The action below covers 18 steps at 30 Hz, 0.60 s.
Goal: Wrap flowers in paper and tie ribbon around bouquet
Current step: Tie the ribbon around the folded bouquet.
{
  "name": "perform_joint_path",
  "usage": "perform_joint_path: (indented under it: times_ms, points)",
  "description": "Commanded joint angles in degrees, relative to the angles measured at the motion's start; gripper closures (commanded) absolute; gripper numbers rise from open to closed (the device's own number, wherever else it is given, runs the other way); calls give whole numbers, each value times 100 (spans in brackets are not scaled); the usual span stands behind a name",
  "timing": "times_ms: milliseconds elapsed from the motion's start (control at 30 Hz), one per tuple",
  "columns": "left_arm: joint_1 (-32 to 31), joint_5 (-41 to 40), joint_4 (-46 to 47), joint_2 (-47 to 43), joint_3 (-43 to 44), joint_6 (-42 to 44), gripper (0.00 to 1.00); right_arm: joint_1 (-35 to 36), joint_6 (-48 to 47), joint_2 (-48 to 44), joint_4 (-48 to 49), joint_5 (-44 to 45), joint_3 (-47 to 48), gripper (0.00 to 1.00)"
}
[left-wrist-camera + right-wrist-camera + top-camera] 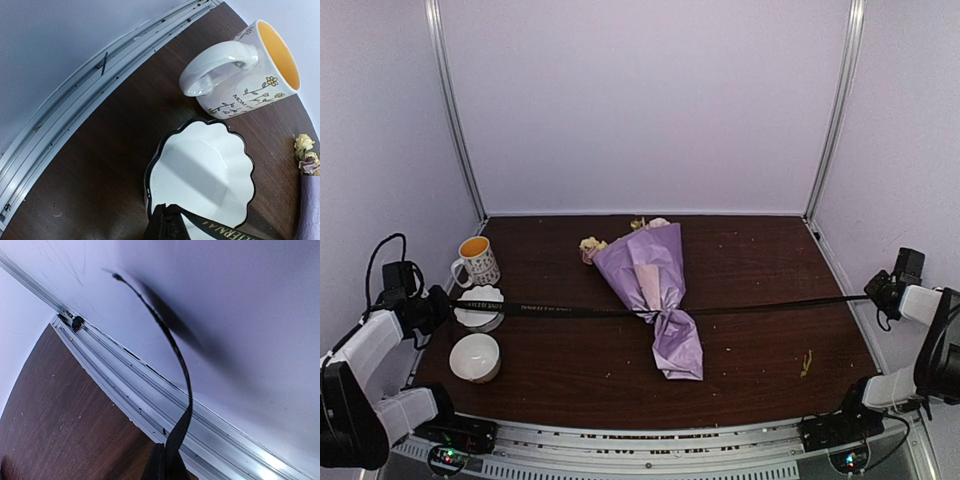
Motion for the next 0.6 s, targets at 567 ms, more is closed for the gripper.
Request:
perform_joint_path:
  times_ms: [567]
  points:
    - [-99,-898,555,-829,258,336,100,826,-501,-179,591,174,391,100]
